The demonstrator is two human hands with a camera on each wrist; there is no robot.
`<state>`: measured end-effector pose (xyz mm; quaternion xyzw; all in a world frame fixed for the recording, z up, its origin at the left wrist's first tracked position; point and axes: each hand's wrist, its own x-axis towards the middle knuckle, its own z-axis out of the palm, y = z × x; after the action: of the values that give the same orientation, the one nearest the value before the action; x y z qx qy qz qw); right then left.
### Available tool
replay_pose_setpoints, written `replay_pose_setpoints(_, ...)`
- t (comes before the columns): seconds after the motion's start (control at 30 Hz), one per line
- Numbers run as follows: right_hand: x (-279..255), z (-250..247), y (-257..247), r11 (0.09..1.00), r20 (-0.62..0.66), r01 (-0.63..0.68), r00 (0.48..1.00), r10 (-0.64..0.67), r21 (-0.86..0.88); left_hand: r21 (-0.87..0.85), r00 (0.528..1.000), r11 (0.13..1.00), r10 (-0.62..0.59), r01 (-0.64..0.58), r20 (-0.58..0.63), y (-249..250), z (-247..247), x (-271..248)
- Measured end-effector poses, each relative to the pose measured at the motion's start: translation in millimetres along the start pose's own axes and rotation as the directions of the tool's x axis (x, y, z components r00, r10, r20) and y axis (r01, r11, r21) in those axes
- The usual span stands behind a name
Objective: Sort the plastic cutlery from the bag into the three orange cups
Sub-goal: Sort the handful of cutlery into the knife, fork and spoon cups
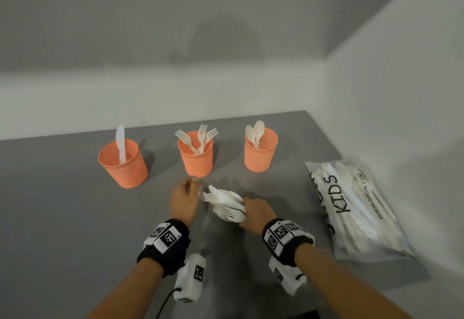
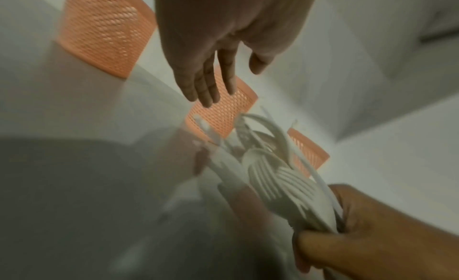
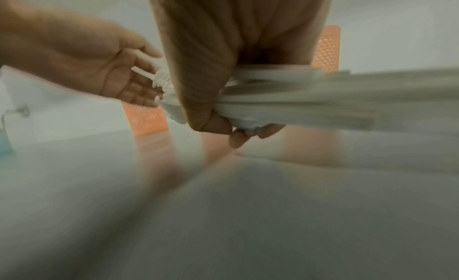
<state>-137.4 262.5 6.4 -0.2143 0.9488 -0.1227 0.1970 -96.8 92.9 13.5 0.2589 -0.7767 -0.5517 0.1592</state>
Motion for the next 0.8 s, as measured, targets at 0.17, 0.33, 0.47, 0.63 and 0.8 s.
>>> replay_pose_setpoints(0.17,3,-28,0,0.929,-0.180,0.089,0.983,-0.024,0.361,-0.384,0.972,0.902,-0.232,0.198,-0.043,-9,-24,-8)
replay_pose_setpoints(0.33,5,-60,-20,0.570,-0.299,0.212,0.952,0.063,0.794,-0.453,0.786,0.647,-0.450,0.614,0.423,-9,-11,-39)
replay_pose_setpoints(0.47,5,-75,-49,0.357,-0.366,0.314,0.927,0.086,0.880,-0.425,0.674,0.536,-0.454,0.729,0.584,2,2,-54)
replay_pose_setpoints(0.63,1,-74,-81,0.286,-0.384,0.353,0.922,0.057,0.891,-0.457,0.628,0.436,-0.449,0.775,0.635,17,-3,-51)
replay_pose_setpoints(0.8,-7,-74,-108,0.234,-0.432,0.404,0.898,0.082,0.884,-0.555,0.641,0.324,-0.448,0.766,0.623,33,-23,-33)
